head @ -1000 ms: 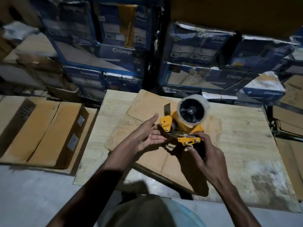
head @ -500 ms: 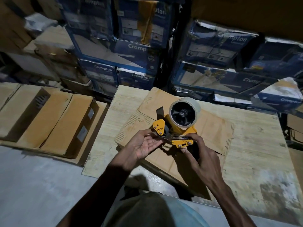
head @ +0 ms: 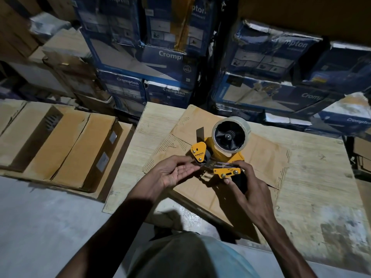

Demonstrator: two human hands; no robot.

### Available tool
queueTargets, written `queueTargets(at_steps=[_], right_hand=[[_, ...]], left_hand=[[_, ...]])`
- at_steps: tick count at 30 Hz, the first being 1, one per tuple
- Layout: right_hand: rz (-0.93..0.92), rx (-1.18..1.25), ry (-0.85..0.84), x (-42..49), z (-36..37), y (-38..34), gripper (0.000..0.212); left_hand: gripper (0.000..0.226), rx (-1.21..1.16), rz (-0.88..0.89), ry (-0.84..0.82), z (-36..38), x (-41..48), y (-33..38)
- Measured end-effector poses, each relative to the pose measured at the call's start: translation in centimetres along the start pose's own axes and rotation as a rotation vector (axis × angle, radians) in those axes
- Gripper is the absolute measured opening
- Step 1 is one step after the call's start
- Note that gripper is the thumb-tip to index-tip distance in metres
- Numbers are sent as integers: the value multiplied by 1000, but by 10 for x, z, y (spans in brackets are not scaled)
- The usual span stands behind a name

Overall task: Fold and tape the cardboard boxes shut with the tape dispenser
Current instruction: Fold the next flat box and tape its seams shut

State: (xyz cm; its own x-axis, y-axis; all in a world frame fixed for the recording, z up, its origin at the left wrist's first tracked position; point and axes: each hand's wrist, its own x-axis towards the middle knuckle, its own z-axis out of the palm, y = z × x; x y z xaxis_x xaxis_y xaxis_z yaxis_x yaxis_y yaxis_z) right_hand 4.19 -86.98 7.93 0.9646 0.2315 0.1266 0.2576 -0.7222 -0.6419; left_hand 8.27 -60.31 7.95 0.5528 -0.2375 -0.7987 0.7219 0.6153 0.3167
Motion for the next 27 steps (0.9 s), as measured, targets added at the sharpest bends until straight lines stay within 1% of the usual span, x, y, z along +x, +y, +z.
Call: queueTargets(at_steps=[7,10,11,13,15,17,19,20,22,24,27], right_hand=[[11,-14,-7,1,-1,-5,49],[-18,77,-95,2,2,-5,40],[-28,82,-124,4,4,-4,37],[-53,26,-161,10,9,-5,33],[-95,-49,-161,20,12,-9,31],[-135,-100,-156,35,16,-14,31],[-161,-139,-162,55,18,-18,33],[-174,-165,-168,65,17,-17,34],[-206,-228,-162,79,11,-8,37],[-241,-284,-146,83,1,5,38],[-258,-302,-110,83,-5,17,35]], left_hand=[[13,97,17,46,-6,12,1],[23,227,148,107,-11,24,4],[23,295,201,132,-12,28,5],[18,438,288,173,-16,33,11],[12,538,352,193,-21,37,21],[11,578,393,203,-25,39,32],[16,604,427,225,-29,43,44],[15,608,453,247,-33,45,52],[3,604,518,298,-44,47,73],[12,596,566,316,-61,49,98],[17,647,591,258,-72,52,126]])
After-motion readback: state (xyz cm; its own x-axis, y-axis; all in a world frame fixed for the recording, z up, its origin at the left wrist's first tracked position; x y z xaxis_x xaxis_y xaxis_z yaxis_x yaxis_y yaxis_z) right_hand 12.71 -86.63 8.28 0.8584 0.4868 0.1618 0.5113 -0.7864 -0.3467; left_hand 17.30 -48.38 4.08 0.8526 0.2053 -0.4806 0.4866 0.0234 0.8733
